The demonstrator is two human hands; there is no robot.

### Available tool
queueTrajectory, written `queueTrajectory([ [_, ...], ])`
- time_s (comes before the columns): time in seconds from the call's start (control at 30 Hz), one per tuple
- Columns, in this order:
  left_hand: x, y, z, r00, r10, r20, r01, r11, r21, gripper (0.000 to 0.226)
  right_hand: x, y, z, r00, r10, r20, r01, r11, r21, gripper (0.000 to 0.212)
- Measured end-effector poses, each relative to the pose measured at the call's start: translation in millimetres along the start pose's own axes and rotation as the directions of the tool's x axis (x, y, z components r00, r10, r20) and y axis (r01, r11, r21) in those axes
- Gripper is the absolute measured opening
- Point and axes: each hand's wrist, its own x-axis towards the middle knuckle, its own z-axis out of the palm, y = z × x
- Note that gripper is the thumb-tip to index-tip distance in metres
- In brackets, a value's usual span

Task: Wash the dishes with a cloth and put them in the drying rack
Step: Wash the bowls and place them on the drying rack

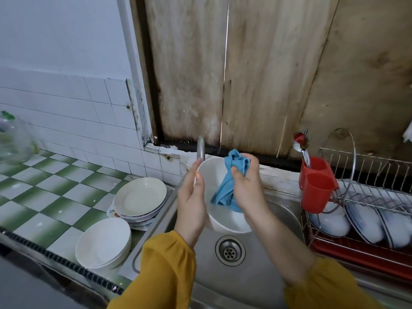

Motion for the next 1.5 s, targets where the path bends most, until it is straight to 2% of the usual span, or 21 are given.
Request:
queueTrajectory([
  [0.1,-1,-5,2,0.995,0.035,0.091,-0.042,0.996,0.080,0.030,-23,-7,23,0.985,0.101,0.142,-0.139,0.946,0.293,0.029],
  [0.2,4,1,-8,0.996,0.088,0.024,-0.090,0.991,0.099,0.029,-37,1,19,0.835,0.060,0.547,-0.296,0.887,0.354,0.029],
  [0.27,8,11,-22,0.996,0.091,0.017,-0.092,0.995,0.029,0.029,-31,6,3,0.648,-0.084,0.757,-0.080,0.981,0.177,0.037],
  [0.33,12,16,-36,0.997,0.062,0.054,-0.057,0.995,-0.078,0.038,-17,11,-12,0.527,-0.060,0.848,0.192,0.980,-0.050,0.047],
  [0.4,10,16,-43,0.992,0.077,0.104,-0.070,0.995,-0.076,0.041,-3,18,-17,0.586,-0.065,0.808,0.535,0.780,-0.325,0.048],
  [0.47,5,12,-41,0.985,0.083,0.148,-0.073,0.995,-0.075,0.039,6,20,-14,0.724,-0.216,0.655,0.646,0.544,-0.535,0.046],
  [0.53,2,8,-33,0.981,0.083,0.177,-0.073,0.995,-0.063,0.033,9,22,-6,0.837,-0.373,0.400,0.545,0.623,-0.561,0.046],
  [0.6,1,9,-28,0.975,0.126,0.185,-0.129,0.992,0.003,0.033,2,19,6,0.863,-0.342,0.372,0.482,0.779,-0.402,0.046],
  [0.7,8,8,-37,0.986,0.129,0.106,-0.127,0.992,-0.018,0.038,-17,16,11,0.661,-0.201,0.723,0.526,0.811,-0.255,0.041],
  [0.73,10,6,-42,0.989,0.121,0.088,-0.117,0.992,-0.049,0.039,-17,17,7,0.592,-0.138,0.794,0.591,0.744,-0.312,0.042],
  [0.77,11,4,-47,0.990,0.113,0.084,-0.106,0.991,-0.081,0.040,-11,17,3,0.591,-0.094,0.801,0.655,0.636,-0.409,0.043],
  [0.83,8,1,-46,0.989,0.102,0.104,-0.091,0.990,-0.105,0.038,1,16,-4,0.749,-0.119,0.651,0.622,0.465,-0.630,0.043],
  [0.87,5,0,-40,0.989,0.095,0.115,-0.083,0.991,-0.101,0.038,3,16,-3,0.819,-0.229,0.527,0.566,0.480,-0.671,0.042],
  [0.93,2,-1,-28,0.986,0.111,0.122,-0.103,0.992,-0.069,0.036,-2,18,8,0.854,-0.385,0.349,0.518,0.680,-0.518,0.043],
  [1.03,6,3,-28,0.987,0.136,0.088,-0.132,0.990,-0.053,0.036,-13,21,14,0.752,-0.319,0.576,0.483,0.862,-0.154,0.037],
  [1.13,10,3,-40,0.991,0.112,0.078,-0.103,0.989,-0.109,0.037,-9,24,-2,0.564,-0.090,0.821,0.530,0.802,-0.276,0.040],
  [1.17,8,2,-40,0.990,0.110,0.089,-0.099,0.988,-0.118,0.035,-4,27,-6,0.599,-0.031,0.800,0.592,0.690,-0.416,0.043],
  [1.23,3,-2,-35,0.989,0.111,0.096,-0.101,0.989,-0.110,0.031,4,28,-10,0.794,-0.083,0.602,0.546,0.531,-0.648,0.047],
  [1.33,0,-6,-22,0.986,0.116,0.117,-0.112,0.993,-0.042,0.033,3,32,3,0.903,-0.266,0.336,0.415,0.738,-0.532,0.046],
  [1.4,2,-7,-22,0.986,0.127,0.109,-0.132,0.991,0.034,0.038,-5,30,7,0.826,-0.203,0.526,0.394,0.875,-0.282,0.045],
  [1.5,13,-3,-37,0.994,0.108,0.007,-0.108,0.994,0.012,0.040,-23,25,0,0.502,-0.142,0.853,0.488,0.861,-0.144,0.054],
])
